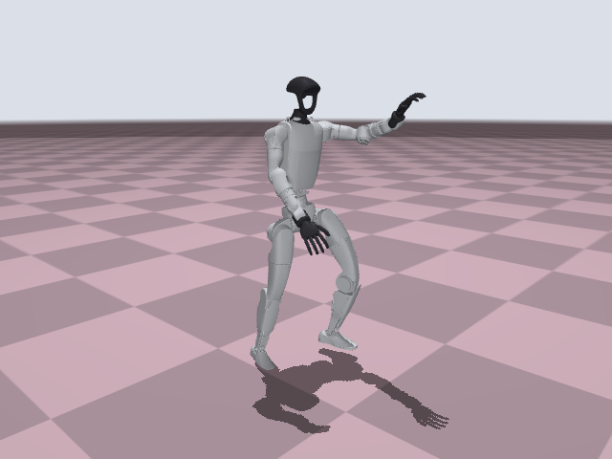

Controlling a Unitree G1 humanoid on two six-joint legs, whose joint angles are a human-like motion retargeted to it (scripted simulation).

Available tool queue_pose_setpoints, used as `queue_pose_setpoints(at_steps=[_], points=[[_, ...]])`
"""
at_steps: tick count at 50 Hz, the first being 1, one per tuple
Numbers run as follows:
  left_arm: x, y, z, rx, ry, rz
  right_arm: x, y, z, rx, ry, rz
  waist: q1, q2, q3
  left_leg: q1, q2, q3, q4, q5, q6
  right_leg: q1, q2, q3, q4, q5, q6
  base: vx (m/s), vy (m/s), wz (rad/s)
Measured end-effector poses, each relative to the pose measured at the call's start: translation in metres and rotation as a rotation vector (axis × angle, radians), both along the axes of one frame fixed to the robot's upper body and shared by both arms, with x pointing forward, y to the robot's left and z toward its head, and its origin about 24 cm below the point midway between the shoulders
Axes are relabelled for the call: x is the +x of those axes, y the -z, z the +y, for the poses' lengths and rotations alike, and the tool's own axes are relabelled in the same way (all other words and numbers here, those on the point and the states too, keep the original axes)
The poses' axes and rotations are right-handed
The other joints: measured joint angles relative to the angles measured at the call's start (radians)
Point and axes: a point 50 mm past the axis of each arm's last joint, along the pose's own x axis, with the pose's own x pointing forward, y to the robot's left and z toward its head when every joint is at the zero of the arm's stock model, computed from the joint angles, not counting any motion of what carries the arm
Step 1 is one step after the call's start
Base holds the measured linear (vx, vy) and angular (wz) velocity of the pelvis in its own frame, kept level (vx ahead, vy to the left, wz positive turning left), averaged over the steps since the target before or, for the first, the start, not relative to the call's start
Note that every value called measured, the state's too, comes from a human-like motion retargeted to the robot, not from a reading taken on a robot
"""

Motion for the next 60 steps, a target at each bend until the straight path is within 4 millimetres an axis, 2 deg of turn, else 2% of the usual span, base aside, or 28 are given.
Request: queue_pose_setpoints(at_steps=[2, 5, 7, 9, 10, 12, 15, 18, 21, 24, 27, 30, 35, 37, 39, 42, 45, 48, 52, 55, 60], points=[[-0.005, -0.016, 0.000, -0.010, 0.007, -0.058, -0.005, 0.005, 0.003, 0.019, -0.007, 0.022, 0.002, -0.002, 0.008, 0.089, -0.024, 0.020, -0.293, 0.037, -0.006, 0.018, 0.000, 0.006, 0.015, -0.022, 0.013, 0.51, 0.22, -0.31], [-0.006, -0.024, -0.001, -0.022, 0.011, -0.088, -0.025, 0.021, 0.007, 0.056, 0.000, 0.089, -0.004, 0.014, 0.010, 0.213, -0.046, -0.014, -0.635, 0.203, -0.021, 0.049, 0.026, 0.012, 0.050, -0.053, 0.009, 0.54, 0.27, -0.23], [-0.001, -0.016, 0.001, -0.038, -0.007, -0.057, -0.045, 0.035, 0.006, 0.082, 0.037, 0.152, -0.022, 0.016, 0.012, 0.263, -0.055, -0.050, -0.711, 0.293, -0.013, 0.059, 0.032, 0.006, 0.101, -0.057, -0.013, 0.53, 0.30, 0.07], [0.009, 0.003, 0.005, -0.068, -0.036, 0.012, -0.067, 0.049, 0.005, 0.117, 0.103, 0.211, -0.049, 0.013, 0.024, 0.306, -0.065, -0.072, -0.718, 0.297, -0.002, 0.053, 0.026, -0.009, 0.193, -0.033, -0.059, 0.52, 0.32, 0.33], [0.015, 0.018, 0.008, -0.086, -0.054, 0.058, -0.078, 0.055, 0.003, 0.137, 0.143, 0.238, -0.065, 0.013, 0.034, 0.330, -0.068, -0.081, -0.714, 0.281, -0.001, 0.045, 0.024, -0.019, 0.256, -0.012, -0.090, 0.51, 0.33, 0.47], [0.029, 0.060, 0.017, -0.129, -0.106, 0.196, -0.101, 0.066, 0.000, 0.190, 0.229, 0.285, -0.099, 0.022, 0.062, 0.383, -0.067, -0.096, -0.707, 0.242, -0.009, -0.012, 0.022, -0.030, 0.453, 0.038, -0.182, 0.48, 0.33, 0.51], [0.038, 0.138, 0.035, -0.164, -0.233, 0.458, -0.131, 0.077, -0.004, 0.278, 0.333, 0.342, -0.151, 0.036, 0.089, 0.435, -0.059, -0.117, -0.708, 0.205, -0.024, -0.168, 0.024, -0.039, 0.789, 0.043, -0.307, 0.43, 0.28, 0.45], [0.027, 0.220, 0.053, -0.156, -0.384, 0.720, -0.152, 0.082, -0.006, 0.344, 0.394, 0.366, -0.202, 0.047, 0.110, 0.462, -0.049, -0.132, -0.708, 0.174, -0.036, -0.316, 0.024, -0.075, 1.015, -0.048, -0.356, 0.41, 0.21, 0.33], [-0.001, 0.295, 0.064, -0.163, -0.516, 0.958, -0.167, 0.084, -0.009, 0.378, 0.429, 0.382, -0.246, 0.056, 0.132, 0.483, -0.044, -0.141, -0.708, 0.148, -0.042, -0.424, 0.028, -0.123, 1.087, -0.089, -0.371, 0.40, 0.16, 0.25], [-0.034, 0.351, 0.064, -0.197, -0.594, 1.144, -0.181, 0.087, -0.012, 0.388, 0.451, 0.402, -0.279, 0.062, 0.148, 0.495, -0.043, -0.150, -0.703, 0.126, -0.049, -0.497, 0.060, -0.153, 1.017, -0.084, -0.352, 0.40, 0.11, 0.24], [-0.057, 0.385, 0.055, -0.230, -0.594, 1.239, -0.192, 0.088, -0.016, 0.376, 0.469, 0.417, -0.303, 0.063, 0.160, 0.502, -0.049, -0.165, -0.688, 0.101, -0.061, -0.517, 0.094, -0.176, 0.807, -0.045, -0.290, 0.43, 0.07, 0.35], [-0.066, 0.399, 0.043, -0.257, -0.545, 1.248, -0.199, 0.089, -0.019, 0.343, 0.485, 0.423, -0.322, 0.055, 0.172, 0.515, -0.072, -0.189, -0.665, 0.066, -0.072, -0.462, 0.104, -0.226, 0.457, 0.035, -0.189, 0.49, 0.02, 0.53], [-0.070, 0.406, 0.032, -0.239, -0.504, 1.250, -0.209, 0.090, -0.023, 0.258, 0.432, 0.472, -0.338, 0.019, 0.142, 0.567, -0.148, -0.232, -0.641, -0.003, -0.070, -0.334, 0.106, -0.219, -0.066, 0.223, 0.006, 0.59, -0.07, 0.55], [-0.069, 0.406, 0.031, -0.223, -0.502, 1.253, -0.206, 0.090, -0.027, 0.212, 0.380, 0.488, -0.330, 0.029, 0.113, 0.578, -0.158, -0.232, -0.620, -0.013, -0.065, -0.308, 0.105, -0.197, -0.124, 0.302, 0.020, 0.61, -0.10, 0.15], [-0.066, 0.403, 0.031, -0.212, -0.492, 1.244, -0.197, 0.088, -0.033, 0.149, 0.323, 0.486, -0.317, 0.053, 0.085, 0.577, -0.152, -0.222, -0.568, -0.003, -0.062, -0.286, 0.105, -0.189, -0.123, 0.319, 0.006, 0.61, -0.11, -0.11], [-0.058, 0.392, 0.034, -0.197, -0.448, 1.198, -0.175, 0.081, -0.043, 0.038, 0.246, 0.446, -0.292, 0.085, 0.056, 0.535, -0.138, -0.208, -0.398, 0.062, -0.046, -0.253, 0.098, -0.172, -0.074, 0.255, -0.015, 0.58, -0.12, -0.33], [-0.041, 0.363, 0.037, -0.193, -0.354, 1.076, -0.143, 0.070, -0.050, -0.036, 0.225, 0.356, -0.266, 0.097, 0.036, 0.417, -0.136, -0.222, -0.104, 0.138, -0.028, -0.213, 0.081, -0.144, -0.040, 0.198, -0.034, 0.52, -0.10, -0.38], [-0.016, 0.305, 0.037, -0.226, -0.228, 0.850, -0.108, 0.055, -0.053, -0.018, 0.289, 0.225, -0.235, 0.094, 0.023, 0.261, -0.141, -0.229, 0.214, 0.106, -0.018, -0.169, 0.062, -0.125, -0.043, 0.167, -0.048, 0.45, -0.05, -0.30], [0.003, 0.204, 0.030, -0.231, -0.089, 0.505, -0.063, 0.033, -0.050, 0.071, 0.369, 0.078, -0.183, 0.081, 0.024, 0.097, -0.115, -0.175, 0.509, 0.026, 0.013, -0.109, 0.039, -0.102, -0.059, 0.136, -0.058, 0.41, -0.01, -0.32], [0.002, 0.130, 0.026, -0.182, -0.036, 0.271, -0.037, 0.019, -0.041, 0.105, 0.340, 0.022, -0.144, 0.068, 0.027, 0.012, -0.101, -0.134, 0.591, -0.003, 0.022, -0.075, 0.027, -0.080, -0.056, 0.112, -0.056, 0.41, 0.02, -0.43], [-0.017, 0.042, 0.024, -0.107, -0.032, -0.025, -0.013, 0.007, -0.022, 0.073, 0.188, 0.007, -0.108, 0.057, 0.016, -0.052, -0.086, -0.091, 0.449, 0.010, 0.003, -0.029, 0.019, -0.050, -0.039, 0.070, -0.040, 0.42, 0.06, -0.40]])
